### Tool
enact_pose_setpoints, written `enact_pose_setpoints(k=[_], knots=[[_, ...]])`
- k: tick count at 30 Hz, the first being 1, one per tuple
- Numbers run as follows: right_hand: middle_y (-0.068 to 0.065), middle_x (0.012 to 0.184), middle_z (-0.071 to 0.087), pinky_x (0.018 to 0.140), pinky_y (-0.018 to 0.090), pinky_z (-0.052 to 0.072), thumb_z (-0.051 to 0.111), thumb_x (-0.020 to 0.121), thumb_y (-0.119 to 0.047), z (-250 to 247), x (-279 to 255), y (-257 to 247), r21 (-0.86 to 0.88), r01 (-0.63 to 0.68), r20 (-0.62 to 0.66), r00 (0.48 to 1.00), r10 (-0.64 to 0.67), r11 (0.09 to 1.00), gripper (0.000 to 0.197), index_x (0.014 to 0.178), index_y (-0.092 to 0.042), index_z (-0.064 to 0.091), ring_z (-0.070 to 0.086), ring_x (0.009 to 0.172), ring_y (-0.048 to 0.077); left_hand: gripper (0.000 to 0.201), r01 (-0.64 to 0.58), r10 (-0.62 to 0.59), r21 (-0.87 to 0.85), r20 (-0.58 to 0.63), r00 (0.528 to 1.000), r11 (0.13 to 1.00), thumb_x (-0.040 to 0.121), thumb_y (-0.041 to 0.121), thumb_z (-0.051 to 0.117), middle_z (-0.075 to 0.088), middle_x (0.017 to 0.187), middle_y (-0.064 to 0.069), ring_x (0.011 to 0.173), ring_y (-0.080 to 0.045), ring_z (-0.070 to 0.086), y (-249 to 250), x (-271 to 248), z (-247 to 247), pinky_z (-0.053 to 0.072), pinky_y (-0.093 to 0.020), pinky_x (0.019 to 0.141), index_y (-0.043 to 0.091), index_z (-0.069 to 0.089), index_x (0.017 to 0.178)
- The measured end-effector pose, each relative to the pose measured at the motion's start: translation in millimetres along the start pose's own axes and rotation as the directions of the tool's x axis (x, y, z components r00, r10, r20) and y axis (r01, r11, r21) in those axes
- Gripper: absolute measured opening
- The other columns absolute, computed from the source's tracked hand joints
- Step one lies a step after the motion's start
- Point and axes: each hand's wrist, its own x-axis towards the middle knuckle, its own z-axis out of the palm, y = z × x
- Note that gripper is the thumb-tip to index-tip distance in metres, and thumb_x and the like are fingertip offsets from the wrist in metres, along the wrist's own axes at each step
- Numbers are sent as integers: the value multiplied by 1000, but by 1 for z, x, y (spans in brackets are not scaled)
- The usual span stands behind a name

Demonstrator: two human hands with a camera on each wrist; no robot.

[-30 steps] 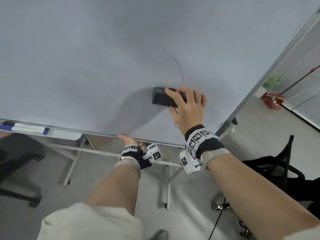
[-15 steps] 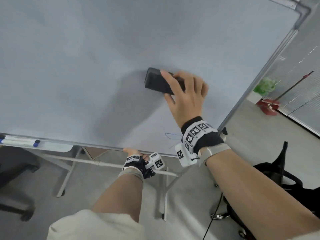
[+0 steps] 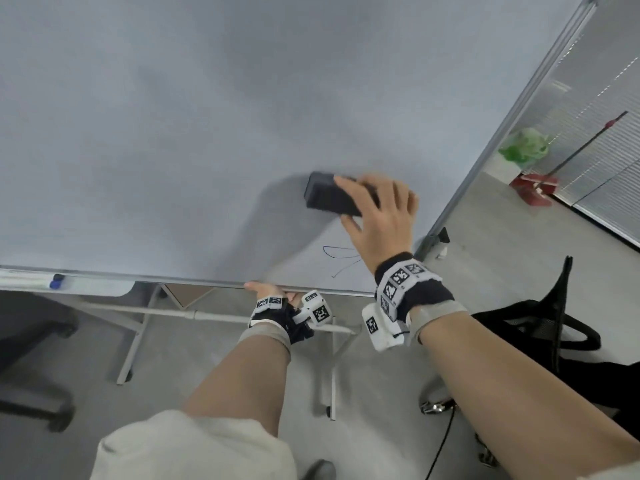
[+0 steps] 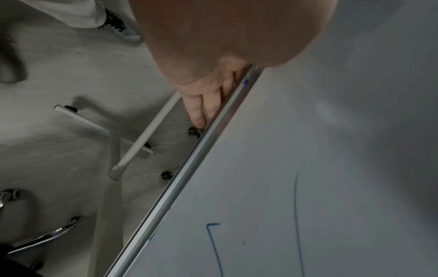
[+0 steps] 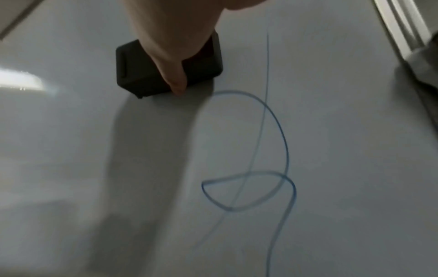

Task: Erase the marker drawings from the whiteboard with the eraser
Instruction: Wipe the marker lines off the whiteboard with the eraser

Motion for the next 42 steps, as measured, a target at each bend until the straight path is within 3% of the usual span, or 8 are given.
enact_pose_setpoints(k=[3, 7, 12, 15, 22, 30, 38, 42], knots=[[1, 113, 59, 91, 41, 35, 75, 73, -22, -3, 7, 3, 50, -54, -113, 992, 60, 997, 58, 127, -36, 60, 45, 101, 25, 97, -42, 52, -121, 84, 995, 992, 86, 81, 4, 58, 136, -4, 133, -28, 51, -8, 7, 5, 37, -41, 111, 14, 47, 142], [3, 113, 59, 90, 43, 35, 78, 69, -17, 23, -45, 8, 52, 16, 99, 995, -21, 998, 60, 122, -37, 59, 48, 101, 28, 92, -141, 160, -186, 90, 983, 972, 91, 74, 8, 40, 151, -14, 139, -33, 41, -14, 12, 17, 35, -44, 114, 7, 34, 148], [2, 111, 58, 88, 42, 30, 83, 60, -8, 66, -118, 11, -4, -8, 343, 939, 9, 1000, 61, 112, -35, 64, 46, 98, 28, 91, -180, 190, -165, 46, 981, 970, 85, 82, 16, 63, 129, -12, 105, -30, 65, -9, 38, 13, 55, -36, 75, 14, 59, 128], [2, 108, 59, 86, 40, 27, 83, 58, -5, 74, -123, 7, 16, -16, 353, 936, 9, 1000, 61, 109, -35, 67, 43, 96, 26, 89, -205, 211, -199, 7, 977, 958, 87, 80, 18, 65, 126, -11, 111, -31, 64, -6, 50, 12, 54, -36, 76, 13, 59, 129], [-1, 111, 61, 90, 40, 32, 73, 69, -16, 55, -61, -1, 116, -60, 60, 997, 53, 991, 56, 120, -39, 65, 51, 99, 26, 89, -200, 223, -247, 68, 972, 948, 93, 72, 14, 27, 158, -20, 144, -36, 32, -10, 32, 24, 29, -50, 118, 6, 18, 153], [-3, 103, 61, 86, 39, 28, 86, 57, -10, 80, -111, -2, 44, 115, 388, 914, -123, 992, 61, 108, -38, 68, 47, 96, 24, 97, -135, 135, -73, -13, 991, 988, 87, 79, 12, 62, 127, -18, 122, -30, 58, 0, 43, 12, 49, -40, 97, 4, 46, 138], [1, 122, 54, 98, 42, 32, 75, 76, -23, 14, -29, 39, 46, -261, -131, 955, 264, 964, 58, 128, -33, 53, 42, 111, 24, 99, -180, 182, -145, 6, 983, 973, 84, 82, 9, 54, 141, -13, 128, -33, 54, -11, 47, 24, 40, -49, 111, 13, 41, 146], [2, 117, 57, 93, 42, 33, 80, 71, -23, 26, -61, 34, 28, -176, 59, 983, 174, 984, 57, 123, -33, 59, 45, 105, 25, 113, -223, 217, -67, -89, 972, 973, 65, 93, 14, 61, 131, -15, 110, -36, 65, -6, 112, 14, 47, -55, 100, 17, 44, 143]])
